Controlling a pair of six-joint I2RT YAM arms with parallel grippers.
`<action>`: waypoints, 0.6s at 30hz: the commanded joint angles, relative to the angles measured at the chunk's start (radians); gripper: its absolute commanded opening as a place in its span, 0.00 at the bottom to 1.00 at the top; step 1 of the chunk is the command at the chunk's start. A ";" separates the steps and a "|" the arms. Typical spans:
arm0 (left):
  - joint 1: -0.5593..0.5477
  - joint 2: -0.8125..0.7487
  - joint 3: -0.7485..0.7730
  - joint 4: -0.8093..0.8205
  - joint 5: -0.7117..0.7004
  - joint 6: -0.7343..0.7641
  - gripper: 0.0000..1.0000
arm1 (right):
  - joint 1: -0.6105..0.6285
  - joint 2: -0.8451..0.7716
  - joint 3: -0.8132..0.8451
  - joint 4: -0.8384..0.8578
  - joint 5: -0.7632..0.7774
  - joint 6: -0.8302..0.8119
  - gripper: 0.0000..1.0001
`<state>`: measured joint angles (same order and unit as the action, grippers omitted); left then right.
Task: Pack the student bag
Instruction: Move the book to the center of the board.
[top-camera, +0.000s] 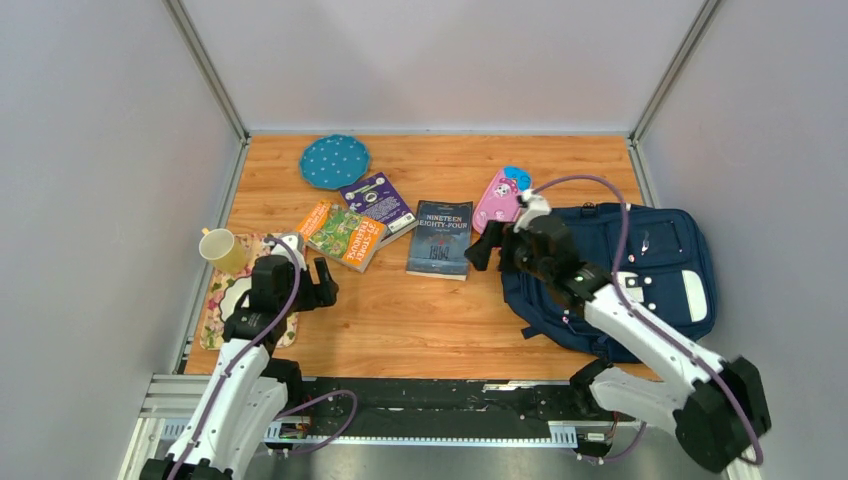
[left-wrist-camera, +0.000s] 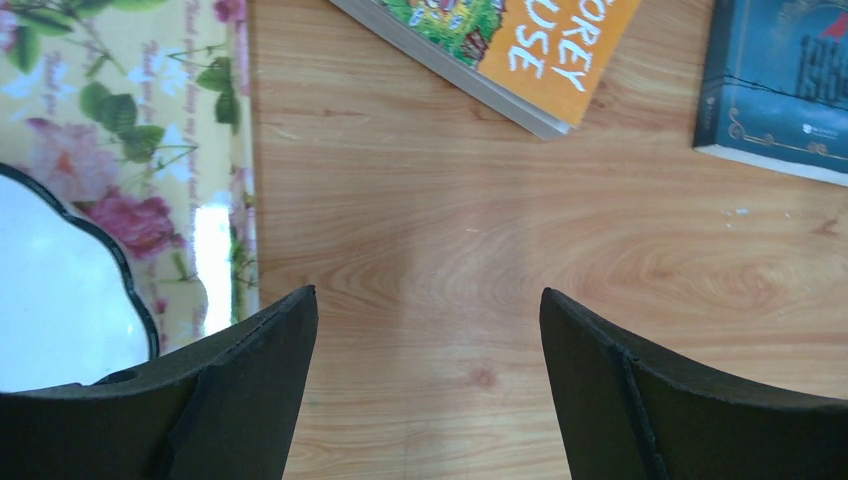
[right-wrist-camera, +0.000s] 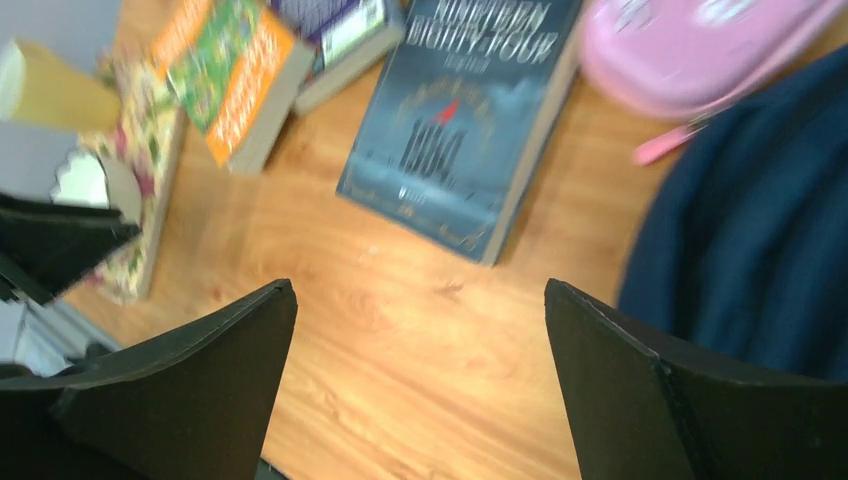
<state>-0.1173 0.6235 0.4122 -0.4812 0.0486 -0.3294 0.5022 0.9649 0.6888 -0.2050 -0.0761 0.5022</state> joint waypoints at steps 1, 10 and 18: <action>0.001 -0.004 0.023 0.033 0.120 0.026 0.89 | 0.189 0.172 0.055 0.036 0.007 0.074 0.96; 0.001 0.010 0.016 0.027 0.175 0.039 0.89 | 0.358 0.495 0.064 0.303 0.010 0.286 0.95; 0.001 -0.015 -0.001 0.045 0.233 0.043 0.89 | 0.338 0.724 0.205 0.270 0.169 0.285 0.96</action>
<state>-0.1173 0.6228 0.4122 -0.4782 0.2054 -0.3077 0.8547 1.6276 0.8089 0.0322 -0.0162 0.7776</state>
